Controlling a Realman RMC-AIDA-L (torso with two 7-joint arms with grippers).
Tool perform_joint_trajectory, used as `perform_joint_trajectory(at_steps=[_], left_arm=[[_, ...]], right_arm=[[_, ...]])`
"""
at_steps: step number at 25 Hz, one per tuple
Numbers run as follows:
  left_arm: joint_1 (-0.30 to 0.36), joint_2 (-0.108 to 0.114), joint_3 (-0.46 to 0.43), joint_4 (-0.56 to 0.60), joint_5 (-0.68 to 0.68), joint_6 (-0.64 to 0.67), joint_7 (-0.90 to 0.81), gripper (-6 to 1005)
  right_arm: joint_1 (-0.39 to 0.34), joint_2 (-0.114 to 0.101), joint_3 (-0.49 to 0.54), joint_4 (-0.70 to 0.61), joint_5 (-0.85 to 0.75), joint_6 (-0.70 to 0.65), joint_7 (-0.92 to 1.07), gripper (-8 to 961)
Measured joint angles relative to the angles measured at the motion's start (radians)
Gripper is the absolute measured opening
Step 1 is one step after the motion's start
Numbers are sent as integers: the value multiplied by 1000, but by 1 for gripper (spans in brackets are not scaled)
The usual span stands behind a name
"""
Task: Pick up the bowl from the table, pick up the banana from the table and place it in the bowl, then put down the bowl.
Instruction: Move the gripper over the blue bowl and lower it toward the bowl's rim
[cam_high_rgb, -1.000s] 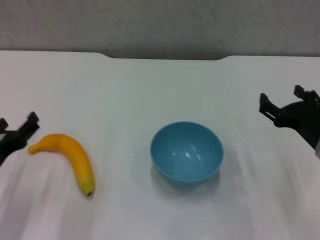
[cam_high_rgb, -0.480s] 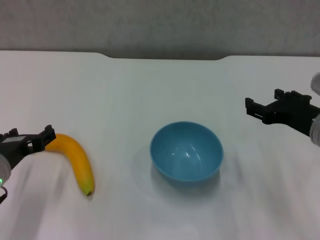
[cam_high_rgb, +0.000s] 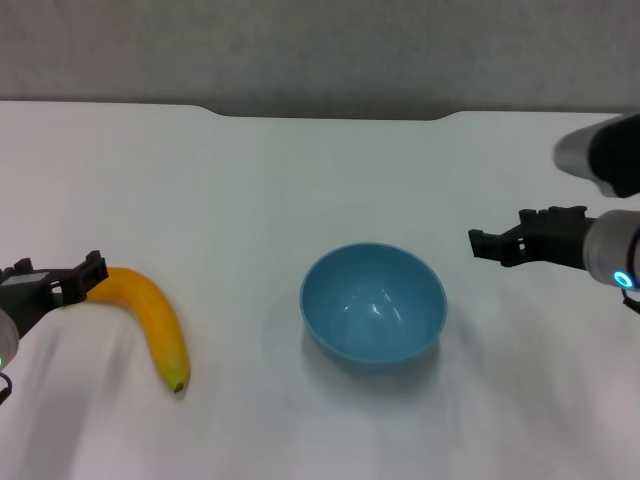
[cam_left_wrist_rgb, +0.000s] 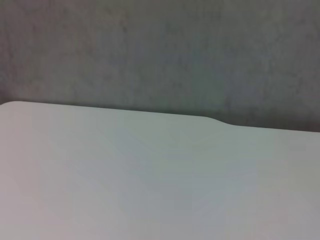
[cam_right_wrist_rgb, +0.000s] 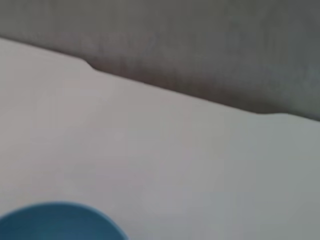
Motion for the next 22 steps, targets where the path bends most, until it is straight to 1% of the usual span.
perform_joint_trajectory(at_steps=[4,12,16,22], left_arm=[[0,-2,-4,1,3,-1,0,856],[0,-2,-8,2,6,0,0,856],[-1,-2,-8,2,8,0,0,857],[-1,-2,-7,2,9,1,1,856]], right_arm=[[36,4,-41,37,-30,2,42,734],[83,6,-132,134,-18,-58,105,734],[88,6,-168,159,-14,-93,121,734],[92,6,-186,187,10,-103,127,734]])
